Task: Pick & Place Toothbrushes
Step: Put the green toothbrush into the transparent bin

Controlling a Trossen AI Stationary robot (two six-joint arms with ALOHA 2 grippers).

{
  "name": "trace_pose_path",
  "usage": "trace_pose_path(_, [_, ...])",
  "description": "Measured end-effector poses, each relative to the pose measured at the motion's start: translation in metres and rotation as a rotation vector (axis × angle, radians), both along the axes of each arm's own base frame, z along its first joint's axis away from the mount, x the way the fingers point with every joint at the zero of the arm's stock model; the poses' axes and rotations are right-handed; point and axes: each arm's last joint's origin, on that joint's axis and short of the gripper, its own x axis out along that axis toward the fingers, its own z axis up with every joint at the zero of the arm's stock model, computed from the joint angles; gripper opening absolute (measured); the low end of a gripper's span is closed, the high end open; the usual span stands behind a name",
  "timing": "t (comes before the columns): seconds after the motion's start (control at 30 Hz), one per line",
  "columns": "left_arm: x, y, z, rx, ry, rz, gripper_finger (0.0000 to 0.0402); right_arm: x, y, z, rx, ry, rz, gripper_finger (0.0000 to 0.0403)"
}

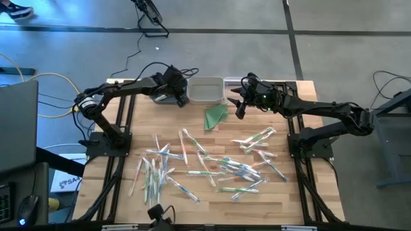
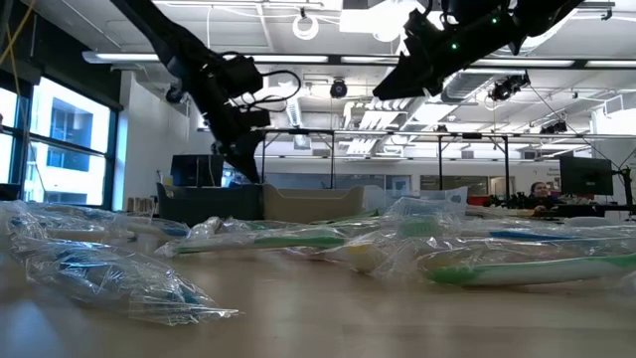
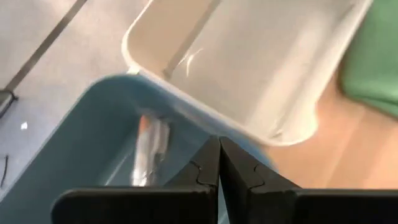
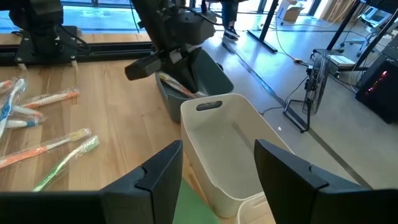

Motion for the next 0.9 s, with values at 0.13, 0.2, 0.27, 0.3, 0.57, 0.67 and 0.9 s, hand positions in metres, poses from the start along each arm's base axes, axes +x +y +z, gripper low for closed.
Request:
trace_pose_path(0.13, [0.007,-0.007,0.001,0.013,-0.015,-0.032,0.0001,0.0,0.0,0.0,0.001,0.002,0.0,0.0191])
trace_pose_path(0.2, [0.01,-0.01,0.001,0.017,-0.018,-0.048,0.0001,0.0,0.0,0.0,0.001,0.002,0.0,0.0191])
trace_pose_path(0.27, [0.013,-0.015,0.0,0.03,-0.036,-0.065,0.0001,0.0,0.0,0.0,0.001,0.003,0.0,0.0191])
trace_pose_path(0.3, [0.013,-0.017,-0.001,0.035,-0.051,-0.077,0.0001,0.0,0.0,0.0,0.002,0.005,0.0,0.0191])
trace_pose_path(0.57, [-0.009,-0.034,0.001,0.04,-0.171,-0.089,0.0,-0.001,0.0,-0.002,0.006,0.018,-0.002,0.0191])
trace_pose_path(0.67, [-0.019,-0.042,0.005,0.061,-0.229,-0.087,0.0,-0.001,0.0,-0.002,0.006,0.018,-0.002,0.0191])
trace_pose_path(0.9, [-0.046,-0.062,0.016,0.137,-0.382,-0.133,0.0,-0.001,0.0,-0.002,0.012,0.013,-0.003,0.0191])
